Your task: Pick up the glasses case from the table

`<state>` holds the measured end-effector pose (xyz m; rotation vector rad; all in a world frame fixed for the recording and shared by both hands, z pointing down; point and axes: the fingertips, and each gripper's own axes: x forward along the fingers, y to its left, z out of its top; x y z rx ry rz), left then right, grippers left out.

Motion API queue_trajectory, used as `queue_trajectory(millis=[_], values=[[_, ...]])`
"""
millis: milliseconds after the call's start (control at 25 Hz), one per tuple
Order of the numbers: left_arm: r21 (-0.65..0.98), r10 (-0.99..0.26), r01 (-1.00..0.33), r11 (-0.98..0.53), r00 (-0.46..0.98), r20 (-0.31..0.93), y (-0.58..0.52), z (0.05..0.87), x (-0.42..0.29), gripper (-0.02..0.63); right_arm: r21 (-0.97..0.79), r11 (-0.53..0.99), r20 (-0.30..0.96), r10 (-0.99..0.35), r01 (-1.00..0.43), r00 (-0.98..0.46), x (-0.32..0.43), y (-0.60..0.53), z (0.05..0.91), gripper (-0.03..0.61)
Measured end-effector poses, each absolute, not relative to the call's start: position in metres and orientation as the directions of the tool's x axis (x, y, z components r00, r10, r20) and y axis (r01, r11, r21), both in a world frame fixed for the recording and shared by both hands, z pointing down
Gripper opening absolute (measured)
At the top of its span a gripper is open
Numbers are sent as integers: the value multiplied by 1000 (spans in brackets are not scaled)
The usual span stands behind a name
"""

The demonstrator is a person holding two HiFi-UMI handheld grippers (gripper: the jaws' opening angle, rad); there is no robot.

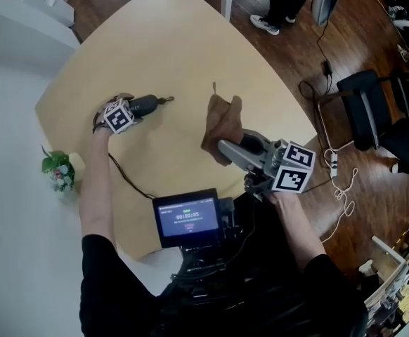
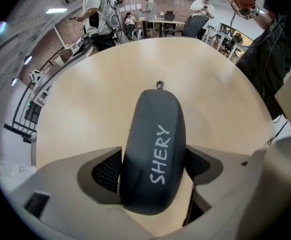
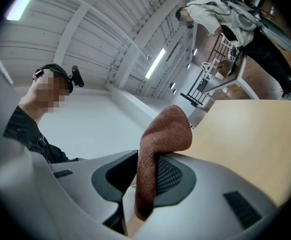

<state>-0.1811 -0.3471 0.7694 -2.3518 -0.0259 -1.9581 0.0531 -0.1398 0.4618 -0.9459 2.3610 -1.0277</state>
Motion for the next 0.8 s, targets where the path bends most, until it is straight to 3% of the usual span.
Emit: queue_trajectory(millis=[240,440,600,800], values=[[-25,-96,-200,-979,352,931,-337,758,-171,391,-764,498,-96,-716,-410,-692,55,-140,464,75],[83,-188,-414,-907,572,798,-320,711,-152,390,-758,528,-122,-690,-382,-713,45,-139,456,75],[238,-255,-483,-842,747,615,-300,637,-133,390,-755,560,-160,-662,-341,-733,38,-140,441,75],[330,-328,-463,-823,861,389,-274,561,-137,390,-718,627,-217,-614,-303,-759,16,-145,425,75]])
